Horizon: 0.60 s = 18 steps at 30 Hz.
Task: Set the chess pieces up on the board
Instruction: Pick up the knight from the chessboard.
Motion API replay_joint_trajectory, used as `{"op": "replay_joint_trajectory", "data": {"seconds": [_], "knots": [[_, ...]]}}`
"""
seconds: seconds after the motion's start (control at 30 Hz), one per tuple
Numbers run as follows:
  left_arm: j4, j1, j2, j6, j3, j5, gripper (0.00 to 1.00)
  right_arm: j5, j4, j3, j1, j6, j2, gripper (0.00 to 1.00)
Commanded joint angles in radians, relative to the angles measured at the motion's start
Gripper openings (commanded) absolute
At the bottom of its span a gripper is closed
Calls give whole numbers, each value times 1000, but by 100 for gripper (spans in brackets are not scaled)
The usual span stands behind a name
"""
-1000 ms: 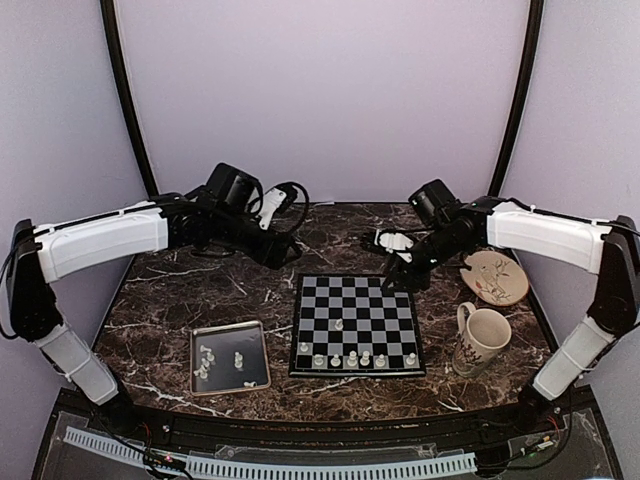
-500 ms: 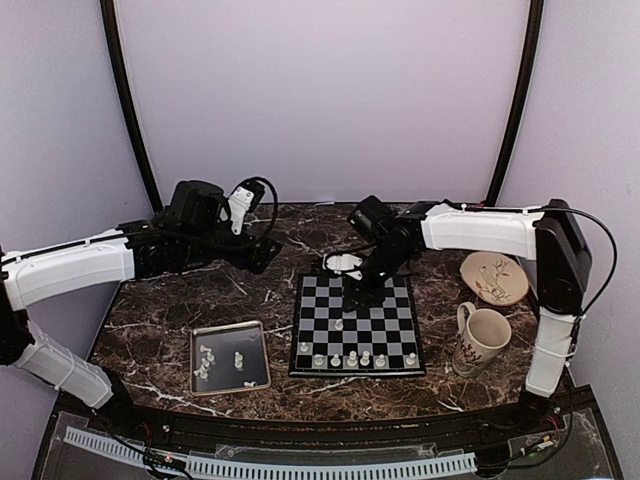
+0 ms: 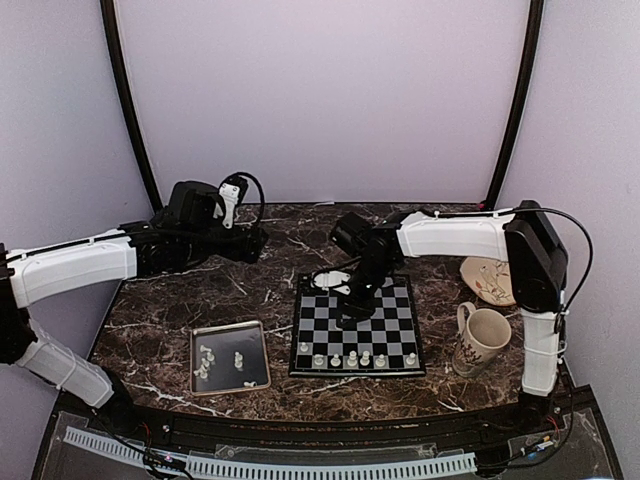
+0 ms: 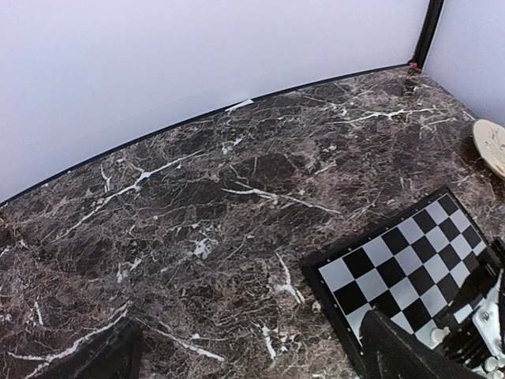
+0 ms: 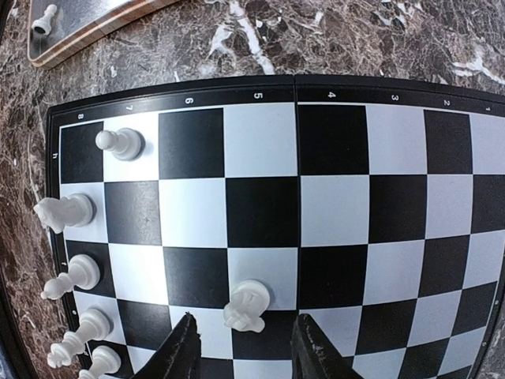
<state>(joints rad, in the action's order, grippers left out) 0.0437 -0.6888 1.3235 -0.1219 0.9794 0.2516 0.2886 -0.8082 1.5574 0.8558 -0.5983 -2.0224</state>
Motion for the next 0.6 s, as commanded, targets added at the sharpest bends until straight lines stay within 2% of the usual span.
{"op": "replay_joint_trajectory", "data": {"seconds": [0.0, 0.07, 0.2, 0.43, 0.57], "knots": [[134, 15, 93, 7, 117, 31, 99, 6, -10, 35, 14, 20, -32, 39], [136, 17, 99, 31, 124, 10, 99, 14, -13, 41, 15, 23, -40, 33], [85, 16, 68, 79, 78, -91, 89, 22, -17, 47, 15, 30, -50, 22], [98, 17, 80, 95, 86, -111, 85, 38, -14, 41, 15, 48, -47, 4], [109, 16, 87, 99, 94, -124, 84, 42, -20, 40, 14, 58, -24, 0]]}}
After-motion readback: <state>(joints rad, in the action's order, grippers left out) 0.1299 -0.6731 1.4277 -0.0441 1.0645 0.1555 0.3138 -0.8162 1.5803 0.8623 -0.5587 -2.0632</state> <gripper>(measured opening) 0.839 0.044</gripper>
